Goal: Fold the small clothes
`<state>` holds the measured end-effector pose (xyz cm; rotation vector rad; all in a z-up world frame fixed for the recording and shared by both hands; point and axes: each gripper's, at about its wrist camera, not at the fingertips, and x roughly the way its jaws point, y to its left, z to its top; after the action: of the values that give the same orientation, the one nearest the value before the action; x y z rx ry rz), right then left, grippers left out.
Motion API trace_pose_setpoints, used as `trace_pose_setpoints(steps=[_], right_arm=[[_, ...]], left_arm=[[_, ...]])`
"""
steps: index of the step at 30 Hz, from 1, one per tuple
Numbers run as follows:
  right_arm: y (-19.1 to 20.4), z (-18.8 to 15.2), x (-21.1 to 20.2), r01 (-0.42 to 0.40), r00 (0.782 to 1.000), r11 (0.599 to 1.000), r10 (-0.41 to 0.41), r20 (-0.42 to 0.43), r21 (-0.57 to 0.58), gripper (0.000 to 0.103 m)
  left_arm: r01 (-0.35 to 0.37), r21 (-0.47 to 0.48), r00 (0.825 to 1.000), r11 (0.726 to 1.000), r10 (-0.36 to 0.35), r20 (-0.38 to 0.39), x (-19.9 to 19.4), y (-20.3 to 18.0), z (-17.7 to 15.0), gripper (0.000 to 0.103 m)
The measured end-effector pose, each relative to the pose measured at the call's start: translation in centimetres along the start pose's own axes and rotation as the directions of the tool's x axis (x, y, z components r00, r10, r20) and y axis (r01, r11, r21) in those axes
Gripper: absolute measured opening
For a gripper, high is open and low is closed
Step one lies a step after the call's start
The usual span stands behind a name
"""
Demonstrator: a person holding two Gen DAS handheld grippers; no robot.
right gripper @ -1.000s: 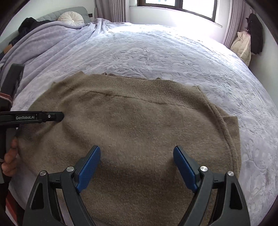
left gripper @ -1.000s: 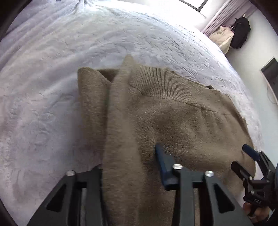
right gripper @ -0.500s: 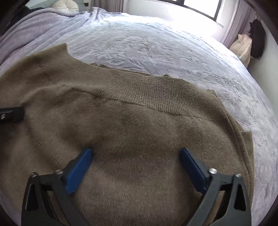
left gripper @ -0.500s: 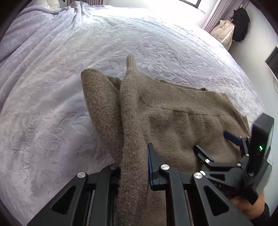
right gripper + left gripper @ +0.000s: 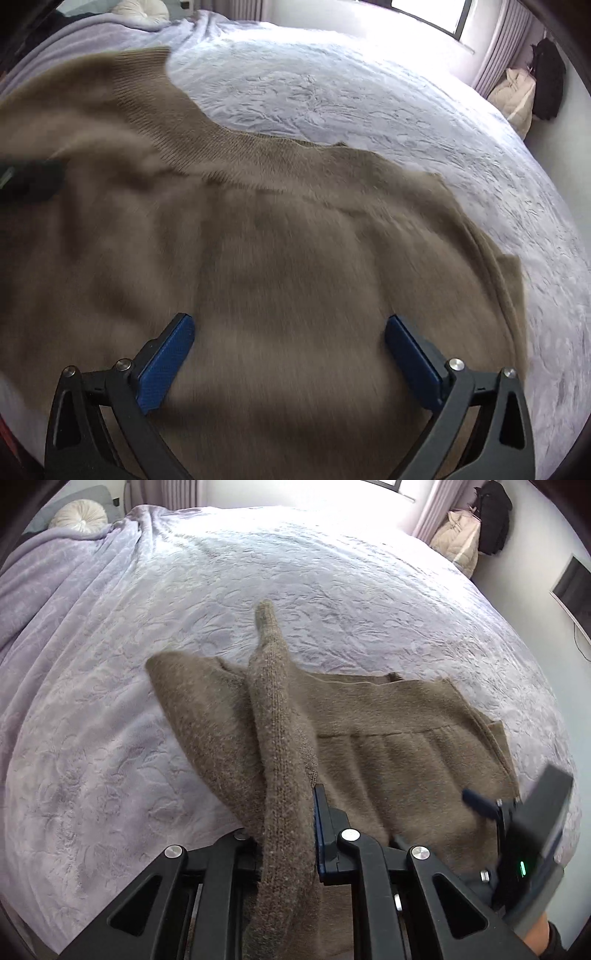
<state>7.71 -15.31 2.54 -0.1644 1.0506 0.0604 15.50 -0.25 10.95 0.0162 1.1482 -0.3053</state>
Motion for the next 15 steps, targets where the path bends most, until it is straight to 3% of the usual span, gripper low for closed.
trace_pose_setpoints(steps=[3, 9, 15], right_arm=[[-2.0, -2.5, -3.1, -0.04, 0.999, 0.999, 0.04, 0.028, 0.018, 0.103], [-9.4, -4.6, -6.8, -0.046, 0.996, 0.974, 0.027, 0.086, 0.222, 0.103], [-14.2, -6.3, -7.2, -0.042, 0.995, 0.949, 0.012, 0.098, 0.311, 0.103]], left_arm=[[0.02, 0.032, 1.0, 0.999, -0.02, 0.001, -0.7, -2.5, 0.5, 0.015], [0.041, 0.121, 0.999, 0.992, -0.041, 0.001, -2.2, -9.4, 2.0, 0.015], [-0.003, 0.212, 0.998, 0.977, 0.015, -0.054, 0.5, -17.6, 2.4, 0.014]])
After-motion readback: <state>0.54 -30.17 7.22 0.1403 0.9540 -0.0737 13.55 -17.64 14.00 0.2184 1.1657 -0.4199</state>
